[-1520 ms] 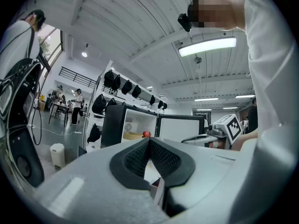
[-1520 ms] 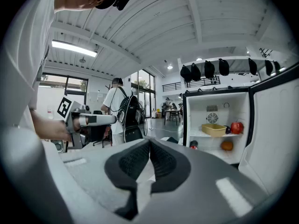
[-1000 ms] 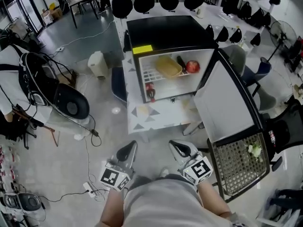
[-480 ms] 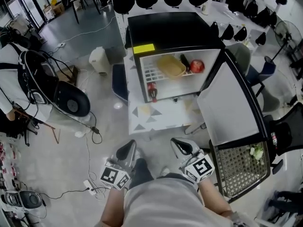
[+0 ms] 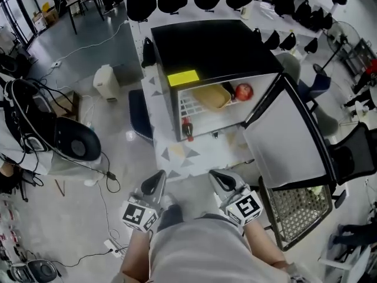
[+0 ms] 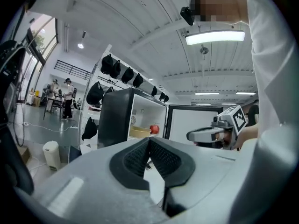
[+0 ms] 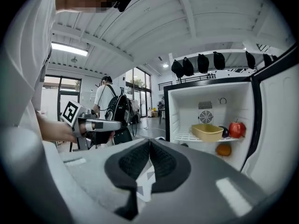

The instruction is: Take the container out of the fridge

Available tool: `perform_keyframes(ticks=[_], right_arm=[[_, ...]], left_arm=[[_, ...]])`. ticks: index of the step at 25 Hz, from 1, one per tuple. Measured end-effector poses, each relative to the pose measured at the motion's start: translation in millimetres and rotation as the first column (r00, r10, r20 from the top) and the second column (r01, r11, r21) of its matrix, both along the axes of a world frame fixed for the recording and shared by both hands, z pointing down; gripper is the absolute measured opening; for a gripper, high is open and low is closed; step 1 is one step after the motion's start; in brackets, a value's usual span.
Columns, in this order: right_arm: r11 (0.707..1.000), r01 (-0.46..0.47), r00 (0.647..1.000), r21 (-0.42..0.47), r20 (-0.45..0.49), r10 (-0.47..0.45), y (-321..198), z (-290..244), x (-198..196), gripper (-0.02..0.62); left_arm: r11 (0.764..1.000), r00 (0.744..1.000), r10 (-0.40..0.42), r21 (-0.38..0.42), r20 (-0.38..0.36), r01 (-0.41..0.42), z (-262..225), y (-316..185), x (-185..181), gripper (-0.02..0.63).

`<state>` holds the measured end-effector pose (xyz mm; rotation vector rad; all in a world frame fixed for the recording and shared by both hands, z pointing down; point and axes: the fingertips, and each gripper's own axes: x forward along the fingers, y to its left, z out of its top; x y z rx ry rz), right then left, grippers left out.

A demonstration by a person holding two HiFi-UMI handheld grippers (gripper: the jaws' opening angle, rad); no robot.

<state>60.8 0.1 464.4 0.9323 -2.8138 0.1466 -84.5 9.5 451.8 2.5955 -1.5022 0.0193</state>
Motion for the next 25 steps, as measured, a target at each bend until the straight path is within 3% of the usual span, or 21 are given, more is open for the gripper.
perform_keyframes(ticks=[8,15,20,25], right_arm=[[0.994,-0.109,0.993,0.011,-0.051,0.109,-45,4,-39,0.005],[0.976,-0.212,0.968,0.055,-0.124,0.218,-76,7,-62,0.005],[0.957,-0.287,0.942,0.042,-0.167,0.290,-97,15,-57,0.005],[0.951,-0.302,0.926,0.062,-0.219,0.308,-129,17,-50,0.005]], left_arm=[[0.987,0.987,0.161,-0.012,-0.003,-0.161,6,-52,-21,0.008],[0.970,0.970,0.241,-0.028,0.010,-0.241,15,-81,-56,0.008],[0.962,0.962,0.271,-0.044,0.021,-0.270,19,-94,-69,0.008],[0.966,0.968,0.251,-0.072,0.017,-0.249,26,-102,-73,0.008]])
